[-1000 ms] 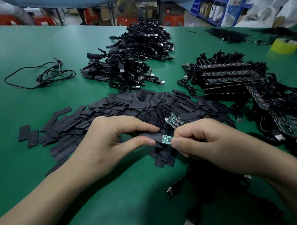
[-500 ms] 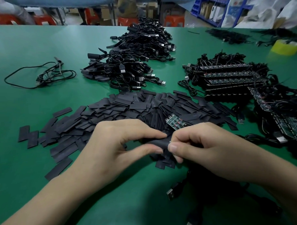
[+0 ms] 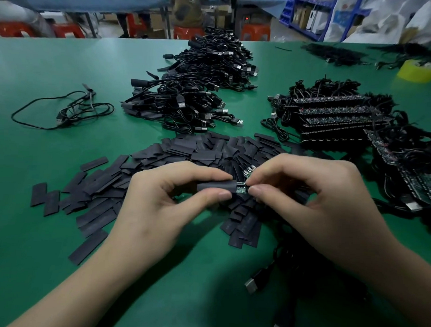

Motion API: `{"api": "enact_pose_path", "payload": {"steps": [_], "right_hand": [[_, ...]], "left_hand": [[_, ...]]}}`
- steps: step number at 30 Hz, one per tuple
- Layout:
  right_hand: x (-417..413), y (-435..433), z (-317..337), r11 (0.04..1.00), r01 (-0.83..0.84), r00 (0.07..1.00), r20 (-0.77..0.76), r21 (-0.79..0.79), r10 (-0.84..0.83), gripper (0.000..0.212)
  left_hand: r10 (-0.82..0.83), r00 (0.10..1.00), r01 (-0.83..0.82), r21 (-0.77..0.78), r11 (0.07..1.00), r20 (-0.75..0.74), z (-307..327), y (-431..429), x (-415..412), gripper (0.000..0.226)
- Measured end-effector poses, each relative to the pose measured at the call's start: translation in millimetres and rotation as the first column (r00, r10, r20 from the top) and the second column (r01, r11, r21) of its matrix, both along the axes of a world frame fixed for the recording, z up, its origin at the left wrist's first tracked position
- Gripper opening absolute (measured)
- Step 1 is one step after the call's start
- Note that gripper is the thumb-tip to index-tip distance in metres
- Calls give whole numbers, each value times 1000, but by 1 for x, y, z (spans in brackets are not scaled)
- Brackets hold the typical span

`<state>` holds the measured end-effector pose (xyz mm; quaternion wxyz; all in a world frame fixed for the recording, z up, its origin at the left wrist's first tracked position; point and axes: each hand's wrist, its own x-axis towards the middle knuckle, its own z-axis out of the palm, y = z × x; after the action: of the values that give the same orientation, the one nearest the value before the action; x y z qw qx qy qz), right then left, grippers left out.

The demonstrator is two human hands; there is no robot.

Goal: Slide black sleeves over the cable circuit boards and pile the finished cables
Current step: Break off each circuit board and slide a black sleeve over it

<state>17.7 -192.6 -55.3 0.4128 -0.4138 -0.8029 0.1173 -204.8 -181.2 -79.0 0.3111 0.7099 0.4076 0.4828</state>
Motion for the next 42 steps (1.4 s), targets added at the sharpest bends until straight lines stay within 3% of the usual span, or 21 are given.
{"api": "enact_pose_path", "payload": {"steps": [4, 11, 21, 29, 42], "right_hand": [[1, 1, -1, 993, -3, 998, 57, 118, -4, 3], [3, 3, -4, 988, -43, 993, 113, 150, 26, 3], [-2, -1, -8, 998, 21, 1000, -21, 65, -19, 12], [-6, -3, -8, 984, 84, 996, 25, 158, -89, 5], [-9, -9, -1, 978, 90, 985, 130, 190, -115, 6]], "left_hand": [[-19, 998, 22, -42, 999, 62, -1, -2, 3, 19], [-20, 999, 21, -52, 998, 32, -2, -1, 3, 19], [23, 1000, -22, 69, 997, -19, 2, -3, 3, 19], [90, 989, -61, 228, 972, -119, 7, -6, 3, 17], [93, 978, -35, 293, 956, -186, 11, -8, 3, 18]]}}
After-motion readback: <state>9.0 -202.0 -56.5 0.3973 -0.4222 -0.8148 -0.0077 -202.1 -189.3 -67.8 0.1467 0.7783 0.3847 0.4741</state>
